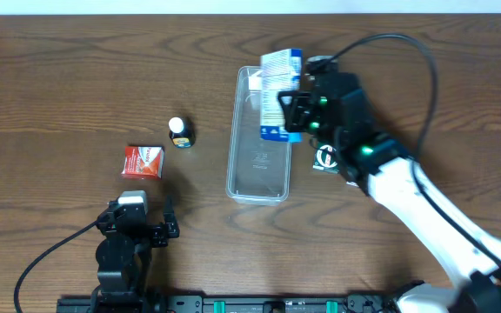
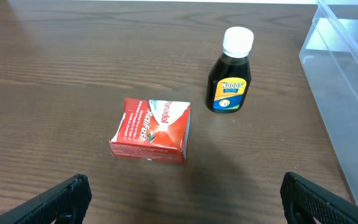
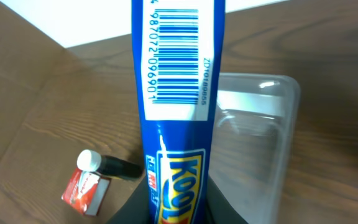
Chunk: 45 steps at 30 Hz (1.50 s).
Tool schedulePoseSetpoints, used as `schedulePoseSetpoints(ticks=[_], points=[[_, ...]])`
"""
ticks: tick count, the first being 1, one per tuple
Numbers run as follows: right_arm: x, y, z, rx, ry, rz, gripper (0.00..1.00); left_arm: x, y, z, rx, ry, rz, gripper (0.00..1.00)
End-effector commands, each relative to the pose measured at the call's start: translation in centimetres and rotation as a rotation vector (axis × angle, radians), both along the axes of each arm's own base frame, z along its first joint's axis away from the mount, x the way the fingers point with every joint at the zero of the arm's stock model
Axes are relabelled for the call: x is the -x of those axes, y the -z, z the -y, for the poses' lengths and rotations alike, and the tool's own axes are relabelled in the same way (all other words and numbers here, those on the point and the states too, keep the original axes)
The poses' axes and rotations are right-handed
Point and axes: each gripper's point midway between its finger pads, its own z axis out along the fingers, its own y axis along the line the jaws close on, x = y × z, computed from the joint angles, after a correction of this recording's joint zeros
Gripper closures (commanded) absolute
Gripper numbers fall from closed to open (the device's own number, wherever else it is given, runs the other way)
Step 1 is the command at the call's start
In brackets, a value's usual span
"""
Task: Pack container
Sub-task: 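Lift the blue box and carry it over the clear container, then lower the blue box into the container and release it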
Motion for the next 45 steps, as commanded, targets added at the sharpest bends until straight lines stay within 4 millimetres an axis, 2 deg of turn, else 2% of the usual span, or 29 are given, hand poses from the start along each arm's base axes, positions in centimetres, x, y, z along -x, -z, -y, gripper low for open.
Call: schedulePoseSetpoints(ticks=[1,6,14,20,22,23,25,27,29,33,36,41,45], points=[[-1.2,2.2,-1.2,-0.01,0.028,-0.032,0.83,0.2,0.9,-0.1,0.0,-0.006,-0.027,0.02],[-2.3,5.9,-1.7,0.016,0.029,-0.075,0.81,0.2,0.9,-0.1,0.0,-0.006,-0.027,0.02],[-2.5,6.2,-2.5,-0.051,0.061,-0.104,0.81,0.2,0.9,-0.1,0.0,-0.006,-0.027,0.02],[-2.4,7.8,-2.7,-0.141,0.169,-0.215,0.81,0.2,0.9,-0.1,0.0,-0.006,-0.027,0.02],[-2.5,8.3,-3.0,-0.167,0.19,-0.24,0.75,0.2,0.9,-0.1,0.0,-0.006,-0.027,0.02],[-2.6,8.5,-3.1,-0.172,0.189,-0.238,0.69,0.2,0.9,-0.1,0.0,-0.006,-0.027,0.02],[-3.0,8.5,-3.3,-0.182,0.187,-0.224,0.49,0.2,0.9,-0.1,0.0,-0.006,-0.027,0.02],[-3.4,7.8,-3.4,-0.192,0.178,-0.193,0.43,0.2,0.9,-0.1,0.0,-0.006,-0.026,0.02],[-4.0,6.2,-3.8,-0.204,0.118,-0.117,0.41,0.2,0.9,-0.1,0.0,-0.006,-0.027,0.02],[-4.5,2.8,-4.1,-0.268,0.063,-0.038,0.47,0.2,0.9,-0.1,0.0,-0.006,-0.027,0.02],[-4.1,1.4,-4.1,-0.272,0.029,-0.008,0.6,0.2,0.9,-0.1,0.0,-0.006,-0.027,0.02],[-2.9,2.0,-6.1,-0.219,-0.043,0.019,0.79,0.2,0.9,-0.1,0.0,-0.006,-0.027,0.02],[-2.5,3.8,-7.2,-0.137,-0.046,0.04,0.94,0.2,0.9,-0.1,0.0,-0.006,-0.027,0.02]])
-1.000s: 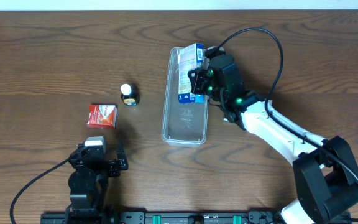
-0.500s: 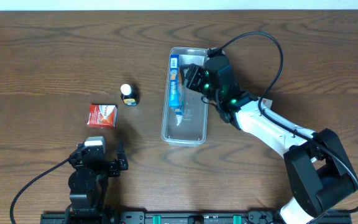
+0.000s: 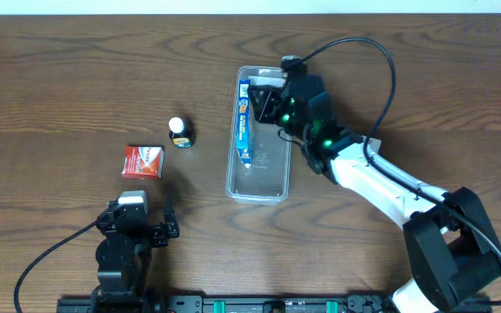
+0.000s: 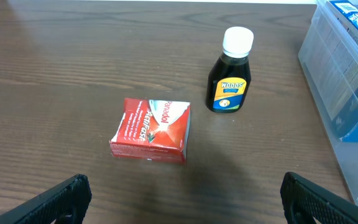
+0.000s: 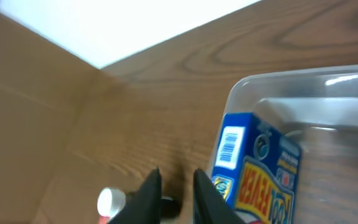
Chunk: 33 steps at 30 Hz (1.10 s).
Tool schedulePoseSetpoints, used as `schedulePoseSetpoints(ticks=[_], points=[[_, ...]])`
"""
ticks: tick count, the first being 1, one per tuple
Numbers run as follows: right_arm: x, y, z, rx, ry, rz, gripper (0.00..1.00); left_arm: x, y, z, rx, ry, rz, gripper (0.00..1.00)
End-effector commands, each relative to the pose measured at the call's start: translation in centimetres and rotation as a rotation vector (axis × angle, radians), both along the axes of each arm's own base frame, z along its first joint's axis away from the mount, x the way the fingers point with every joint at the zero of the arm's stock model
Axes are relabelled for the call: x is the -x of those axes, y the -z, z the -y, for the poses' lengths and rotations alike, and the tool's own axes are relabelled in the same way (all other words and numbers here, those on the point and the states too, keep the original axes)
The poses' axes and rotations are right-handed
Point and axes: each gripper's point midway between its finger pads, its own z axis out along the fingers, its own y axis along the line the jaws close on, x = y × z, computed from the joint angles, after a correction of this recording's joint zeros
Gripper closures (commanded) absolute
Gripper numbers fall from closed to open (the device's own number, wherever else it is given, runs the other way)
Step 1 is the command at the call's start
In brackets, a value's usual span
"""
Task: Pack container
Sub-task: 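Lower the blue box into the container and release it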
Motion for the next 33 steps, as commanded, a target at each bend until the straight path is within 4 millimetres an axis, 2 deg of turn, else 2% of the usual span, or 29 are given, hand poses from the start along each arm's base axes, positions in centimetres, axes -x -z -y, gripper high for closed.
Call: schedulePoseSetpoints(ticks=[1,9,17,21,25,30,33], points=[[0.2,1.0,-1.1,0.077,-0.004,0.043,0.99,0.2,0.9,-0.1,0.0,-0.006,-0.026,0.02],[-0.1,5.2,-1.9,0.122,0.004,0.003,0.99,0.2,0.9,-0.1,0.0,-0.006,-0.026,0.02],[0.5,7.4,-1.0,0.175,-0.011,-0.071,0.99,0.2,0.9,-0.1,0.0,-0.006,-0.026,0.02],[1.2,8.7,0.0,0.212,-0.013,-0.139,0.99,0.2,0.9,-0.1,0.0,-0.006,-0.026,0.02],[1.2,8.0,1.4,0.224,0.004,-0.159,0.99,0.2,0.9,-0.1,0.0,-0.006,-0.026,0.02],[1.3,5.0,3.4,0.267,0.006,-0.107,0.99,0.2,0.9,-0.1,0.0,-0.006,-0.026,0.02],[1.8,4.5,5.1,0.322,0.033,-0.119,0.99,0.2,0.9,-0.1,0.0,-0.006,-0.026,0.02]])
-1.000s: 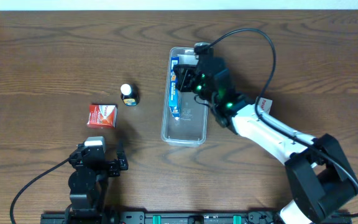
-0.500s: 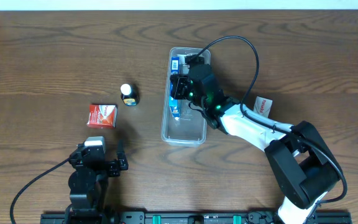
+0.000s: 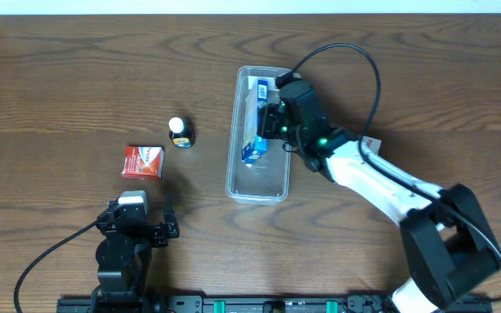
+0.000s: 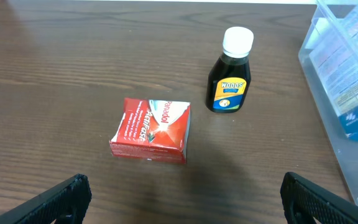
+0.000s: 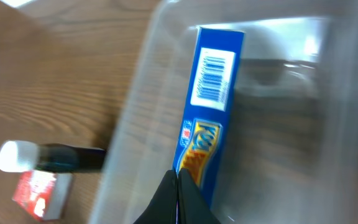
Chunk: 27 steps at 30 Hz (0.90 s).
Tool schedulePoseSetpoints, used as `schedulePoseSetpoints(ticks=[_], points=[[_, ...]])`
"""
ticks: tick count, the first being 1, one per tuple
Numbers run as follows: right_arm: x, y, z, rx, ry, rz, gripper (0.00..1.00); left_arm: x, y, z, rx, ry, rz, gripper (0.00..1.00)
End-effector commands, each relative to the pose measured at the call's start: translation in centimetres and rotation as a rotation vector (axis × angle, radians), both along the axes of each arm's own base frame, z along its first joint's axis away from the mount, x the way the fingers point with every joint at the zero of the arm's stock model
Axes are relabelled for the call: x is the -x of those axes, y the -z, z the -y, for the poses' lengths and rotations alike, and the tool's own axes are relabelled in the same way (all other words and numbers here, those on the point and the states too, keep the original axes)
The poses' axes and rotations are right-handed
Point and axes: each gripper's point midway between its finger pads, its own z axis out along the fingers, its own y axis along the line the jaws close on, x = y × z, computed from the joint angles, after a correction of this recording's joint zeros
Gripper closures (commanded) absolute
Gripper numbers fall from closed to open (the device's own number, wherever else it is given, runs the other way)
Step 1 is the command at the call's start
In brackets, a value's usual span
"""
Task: Pack container
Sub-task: 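Lower the blue box into the container and release it, then push the blue box flat inside the container with the right gripper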
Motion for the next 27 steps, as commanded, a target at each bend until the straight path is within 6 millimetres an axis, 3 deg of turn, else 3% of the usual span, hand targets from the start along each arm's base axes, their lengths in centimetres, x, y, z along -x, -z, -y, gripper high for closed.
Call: schedulePoseSetpoints(ticks=[1,5,10,14,18,23,27], points=[[0.2,-1.2,2.4,0.078,0.023,0.034,0.99,0.2,0.9,-0.1,0.0,-0.007,-0.027,0.02],[1.3,-0.1,4.6,0.153,0.065,-0.034,0.99,0.2,0.9,-0.1,0.0,-0.006,-0.027,0.02],[1.2,-1.3,4.7,0.133,0.065,-0.016,0.99,0.2,1.0,-0.1,0.0,-0.006,-0.032,0.02],[1.9,-3.7,2.5,0.055,-0.039,0.037,0.99,0.2,1.0,-0.1,0.0,-0.007,-0.032,0.02],[3.7,-4.3,-0.1,-0.004,-0.143,0.024,0.99,0.2,1.0,-0.1,0.0,-0.007,-0.033,0.02],[5.0,-3.3,-2.6,0.069,-0.273,0.083,0.95,0.2,1.0,-0.1,0.0,-0.007,-0.033,0.02],[5.2,-0.9,-4.2,0.162,-0.403,0.148,0.86,0.2,1.0,-0.1,0.0,-0.007,-0.033,0.02]])
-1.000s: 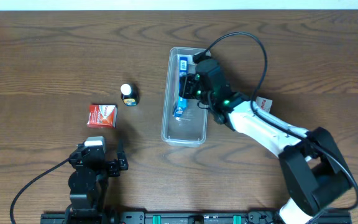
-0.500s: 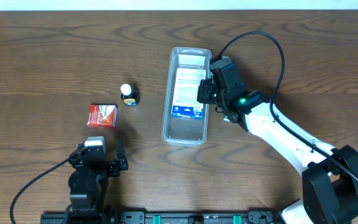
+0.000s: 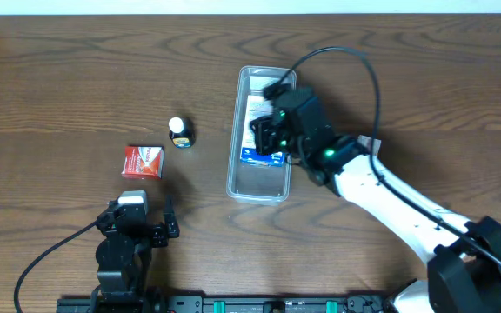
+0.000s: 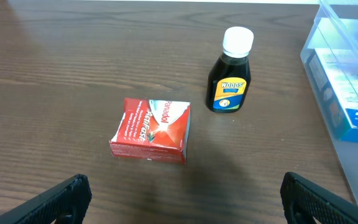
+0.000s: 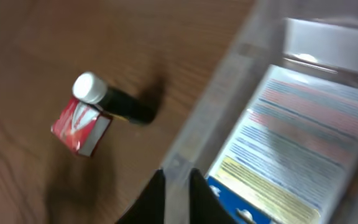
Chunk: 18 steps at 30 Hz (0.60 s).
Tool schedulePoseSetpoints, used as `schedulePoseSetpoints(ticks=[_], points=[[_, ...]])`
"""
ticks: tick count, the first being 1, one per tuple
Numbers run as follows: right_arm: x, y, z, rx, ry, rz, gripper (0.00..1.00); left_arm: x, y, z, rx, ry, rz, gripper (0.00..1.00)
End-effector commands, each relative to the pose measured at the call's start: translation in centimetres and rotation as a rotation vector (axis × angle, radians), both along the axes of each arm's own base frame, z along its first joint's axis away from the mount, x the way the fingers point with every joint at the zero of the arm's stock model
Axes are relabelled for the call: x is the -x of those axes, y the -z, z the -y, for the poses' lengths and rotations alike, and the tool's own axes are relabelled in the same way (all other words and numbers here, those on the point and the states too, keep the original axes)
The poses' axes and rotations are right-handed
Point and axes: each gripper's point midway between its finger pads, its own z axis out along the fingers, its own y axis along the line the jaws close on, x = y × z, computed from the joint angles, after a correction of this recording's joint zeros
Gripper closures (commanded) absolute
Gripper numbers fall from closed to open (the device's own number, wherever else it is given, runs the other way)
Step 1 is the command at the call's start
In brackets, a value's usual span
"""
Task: Pack container
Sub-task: 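Push the blue box flat inside the container with the right gripper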
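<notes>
A clear plastic container [image 3: 237, 165] stands mid-table. Inside it a blue and white box [image 5: 303, 143] lies flat, printed side up, also seen through the wall in the left wrist view [image 4: 353, 93]. My right gripper [image 5: 178, 186] hovers over the container's left wall [image 5: 216, 93], jaws a narrow gap apart and holding nothing. A red box [image 4: 151, 129] and a dark bottle with a white cap [image 4: 230, 71] stand on the table left of the container. My left gripper [image 4: 185, 186] rests wide open, short of the red box.
The table is dark wood with a white strip along its far edge [image 3: 250, 5]. A small white item [image 3: 370, 142] shows partly from under my right arm. The left arm's cable [image 3: 50, 252] trails at the front left.
The blue box stood on its long edge in the container and now lies flat. My right gripper has moved toward the container's left wall, and its jaws stand slightly apart. The left arm is unchanged.
My right gripper first held the blue box upright above the container's far end. Then the box stood on edge inside, the gripper off it. Then shut jaws were against the box. Now it lies flat. The left arm, red box and bottle stayed still.
</notes>
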Motion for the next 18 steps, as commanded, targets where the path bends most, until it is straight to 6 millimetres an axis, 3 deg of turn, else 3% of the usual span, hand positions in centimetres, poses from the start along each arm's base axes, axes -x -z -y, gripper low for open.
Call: schedulePoseSetpoints(ticks=[1,6,10,18], points=[[0.6,3.3,-0.7,0.115,-0.125,0.033,0.86,0.2,1.0,-0.1,0.0,-0.006,-0.032,0.02],[0.6,5.0,-0.4,0.162,-0.159,0.025,0.98,0.2,1.0,-0.1,0.0,-0.006,-0.032,0.02],[1.2,5.0,-1.0,0.189,-0.257,0.073,0.99,0.2,1.0,-0.1,0.0,-0.006,-0.032,0.02],[2.7,6.3,-0.3,0.227,-0.291,0.004,0.99,0.2,1.0,-0.1,0.0,-0.006,-0.032,0.02]])
